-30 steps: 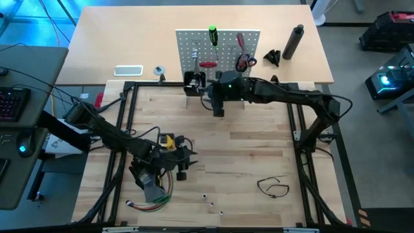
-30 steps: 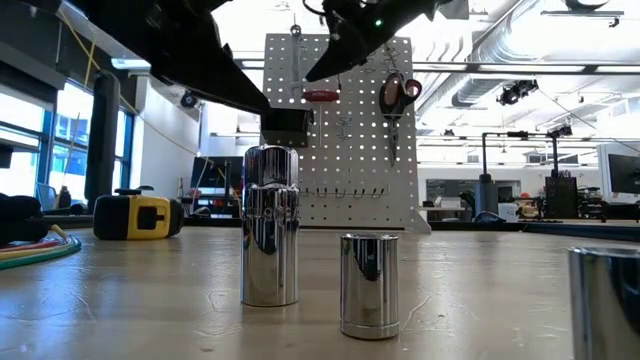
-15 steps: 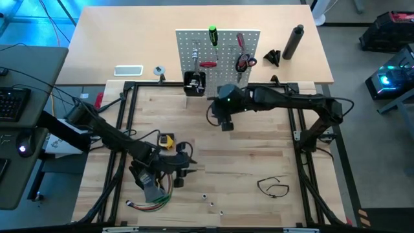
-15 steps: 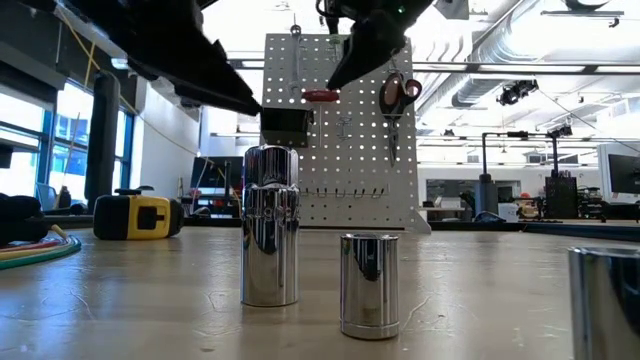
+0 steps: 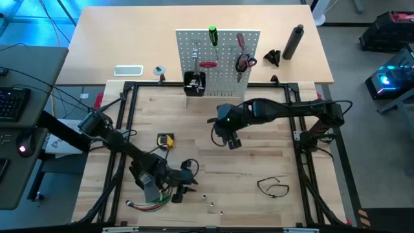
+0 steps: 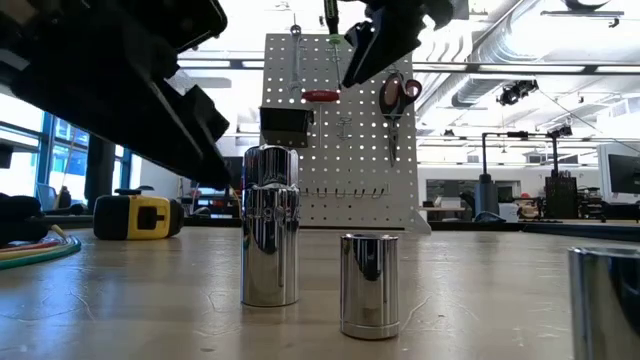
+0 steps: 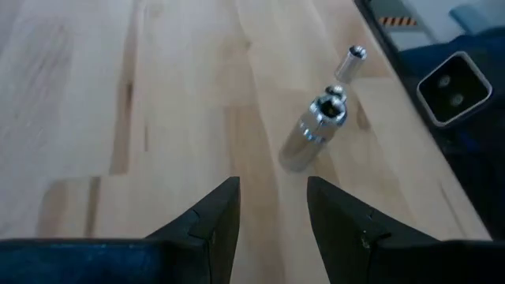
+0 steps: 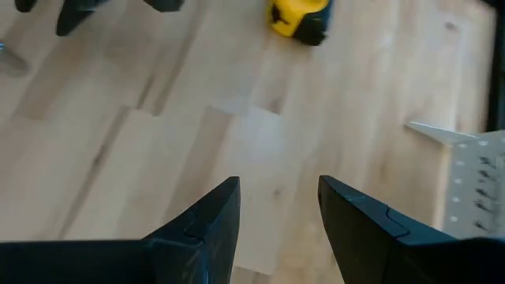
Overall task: Hang tools onto peg board
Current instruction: Put the silver socket into the black bin on the white peg board
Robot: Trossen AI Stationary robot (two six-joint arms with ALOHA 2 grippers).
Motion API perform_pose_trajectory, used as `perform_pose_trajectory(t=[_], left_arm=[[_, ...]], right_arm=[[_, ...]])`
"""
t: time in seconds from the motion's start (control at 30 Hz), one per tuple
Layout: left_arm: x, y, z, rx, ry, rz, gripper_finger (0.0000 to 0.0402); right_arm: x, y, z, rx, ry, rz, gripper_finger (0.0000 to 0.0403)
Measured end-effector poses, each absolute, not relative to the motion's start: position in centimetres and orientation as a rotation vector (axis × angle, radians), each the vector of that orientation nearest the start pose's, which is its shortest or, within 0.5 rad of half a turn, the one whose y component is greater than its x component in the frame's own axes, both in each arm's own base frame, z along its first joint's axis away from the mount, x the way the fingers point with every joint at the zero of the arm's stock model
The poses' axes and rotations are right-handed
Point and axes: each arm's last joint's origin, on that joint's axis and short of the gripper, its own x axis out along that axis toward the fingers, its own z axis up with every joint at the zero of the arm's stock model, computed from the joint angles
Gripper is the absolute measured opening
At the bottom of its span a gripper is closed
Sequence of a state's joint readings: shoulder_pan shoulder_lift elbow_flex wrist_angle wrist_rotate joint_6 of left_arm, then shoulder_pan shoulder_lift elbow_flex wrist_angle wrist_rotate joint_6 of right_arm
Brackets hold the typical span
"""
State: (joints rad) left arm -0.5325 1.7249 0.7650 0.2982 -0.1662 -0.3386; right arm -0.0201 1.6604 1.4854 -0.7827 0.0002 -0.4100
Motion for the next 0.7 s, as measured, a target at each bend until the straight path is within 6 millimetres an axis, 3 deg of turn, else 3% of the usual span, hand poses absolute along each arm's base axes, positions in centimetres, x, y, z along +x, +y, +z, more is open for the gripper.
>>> perform_pose_trajectory(t=[0.33, 0.7], left_arm=[[29.7, -18.1, 12.1, -0.081, 0.545, -0.364, 0.0142], [30.7, -18.6, 11.6, -0.002, 0.515, -0.309, 0.0142]], right_arm=[[34.4, 2.1, 27.5, -0.315, 1.02, 0.261, 0.0168], [33.4, 3.6, 22.7, -0.273, 1.061, 0.269, 0.0168]])
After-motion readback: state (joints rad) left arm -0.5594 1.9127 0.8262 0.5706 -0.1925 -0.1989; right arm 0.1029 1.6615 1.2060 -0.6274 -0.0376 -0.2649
